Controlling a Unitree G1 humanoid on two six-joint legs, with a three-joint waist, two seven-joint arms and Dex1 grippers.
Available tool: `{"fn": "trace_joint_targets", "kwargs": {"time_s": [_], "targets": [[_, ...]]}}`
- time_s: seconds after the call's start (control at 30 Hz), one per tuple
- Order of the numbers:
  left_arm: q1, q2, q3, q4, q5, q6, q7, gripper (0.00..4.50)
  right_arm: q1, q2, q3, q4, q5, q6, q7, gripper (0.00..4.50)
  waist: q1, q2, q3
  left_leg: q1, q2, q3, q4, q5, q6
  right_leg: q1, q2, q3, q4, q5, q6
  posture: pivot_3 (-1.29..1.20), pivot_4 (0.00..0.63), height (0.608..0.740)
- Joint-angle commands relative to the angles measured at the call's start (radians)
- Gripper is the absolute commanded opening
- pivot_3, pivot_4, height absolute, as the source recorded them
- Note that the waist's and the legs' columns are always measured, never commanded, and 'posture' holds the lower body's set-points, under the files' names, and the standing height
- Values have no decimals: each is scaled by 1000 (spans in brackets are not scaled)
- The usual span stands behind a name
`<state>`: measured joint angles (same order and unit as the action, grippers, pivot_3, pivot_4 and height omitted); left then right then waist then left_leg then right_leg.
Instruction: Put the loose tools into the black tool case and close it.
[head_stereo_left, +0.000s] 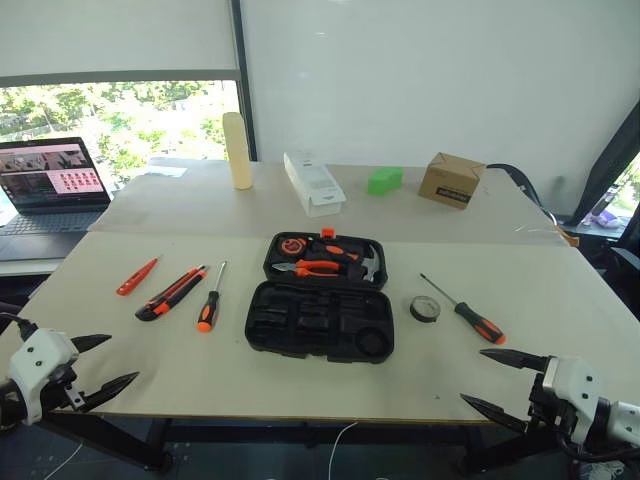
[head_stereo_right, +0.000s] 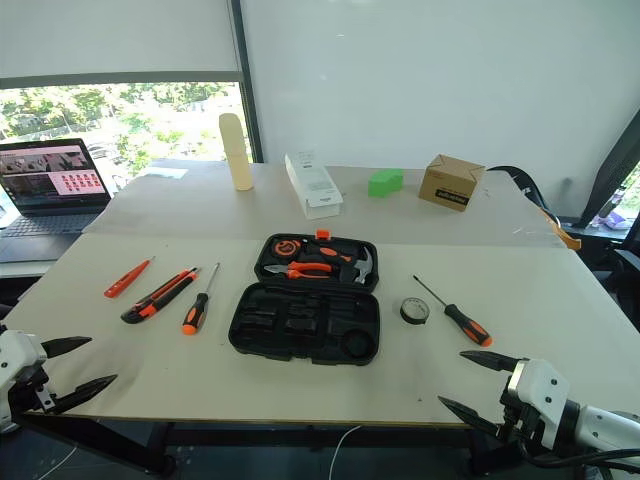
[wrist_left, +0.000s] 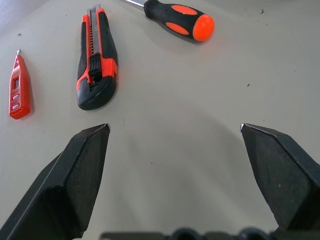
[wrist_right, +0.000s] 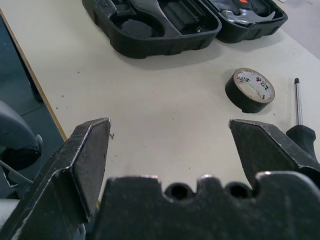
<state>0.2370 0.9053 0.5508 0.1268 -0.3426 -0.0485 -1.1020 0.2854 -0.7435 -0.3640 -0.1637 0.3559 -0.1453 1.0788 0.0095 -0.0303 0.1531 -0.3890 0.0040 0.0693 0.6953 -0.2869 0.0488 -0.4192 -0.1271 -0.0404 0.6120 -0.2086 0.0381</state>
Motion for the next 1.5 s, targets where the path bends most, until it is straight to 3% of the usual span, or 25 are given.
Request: {"fn": "trace_joint_targets", "kwargs": {"time_s": [0.03,0.17,0.37,0.57,0.67,0.77,0.93,1.07,1.17,1.2,1.3,1.5], "targets": [[-11,16,16,-24,-26,44,11,4500,-33,19,7,-28,37,-23,-8,4406,0,0,0,0,0,0,0,0,0,0,0,0,0,0,0,0,150,740],[68,29,161,-135,-160,610,192,4500,-195,158,46,-198,287,97,-126,4406,-24,0,0,0,5,0,0,1,-2,0,4,0,0,1,-1,0,150,740],[129,7,246,-312,-255,916,286,4500,-261,202,125,-240,208,36,-127,4406,-14,-1,1,1,7,0,0,-1,-6,-1,6,0,2,0,-3,0,150,740],[-249,53,85,-402,-347,1253,494,4500,-245,166,145,-254,204,45,-88,4406,20,-1,1,1,4,-4,3,0,-7,0,5,-2,2,0,-3,0,150,740],[-557,-26,-17,-389,-349,1497,651,4500,-250,142,145,-265,225,80,-90,4406,16,-3,0,2,2,-5,4,1,-8,3,6,-1,4,1,-3,0,150,740],[-706,-97,-108,-359,-299,1612,735,4500,-263,132,154,-273,241,112,-98,4406,-3,-3,0,2,-2,-5,3,6,-16,2,7,0,6,1,-3,0,150,740],[-742,-162,-241,-256,-181,1549,830,4500,-293,141,182,-284,236,128,-103,4406,-29,-4,0,3,-2,-7,0,7,-18,-3,10,6,13,0,-6,0,150,740],[-755,-197,-267,-204,-154,1497,828,2866,-299,149,178,-283,236,123,-115,4500,-22,-4,0,2,-1,-9,0,7,-17,-3,13,7,12,-1,-6,0,150,740],[-759,-246,-259,-184,-166,1444,805,2070,-280,153,169,-280,235,114,-115,4500,-11,-4,0,3,0,-9,1,4,-12,-2,11,9,12,-1,-6,0,150,740],[-756,-253,-259,-178,-159,1412,802,1616,-271,154,167,-279,234,109,-112,4500,-5,-4,0,3,0,-9,1,4,-13,-2,11,9,12,0,-6,0,150,740],[-766,-239,-225,-148,-157,1380,785,889,-241,154,161,-282,230,100,-107,4500,3,-4,0,3,-1,-9,2,4,-13,-2,11,8,12,0,-6,0,150,740],[-776,-144,-181,-108,-175,1095,588,886,-177,148,135,-304,223,84,-108,4500,-1,-5,1,2,0,-9,2,4,-14,-4,12,9,13,0,-6,0,150,740]]}}
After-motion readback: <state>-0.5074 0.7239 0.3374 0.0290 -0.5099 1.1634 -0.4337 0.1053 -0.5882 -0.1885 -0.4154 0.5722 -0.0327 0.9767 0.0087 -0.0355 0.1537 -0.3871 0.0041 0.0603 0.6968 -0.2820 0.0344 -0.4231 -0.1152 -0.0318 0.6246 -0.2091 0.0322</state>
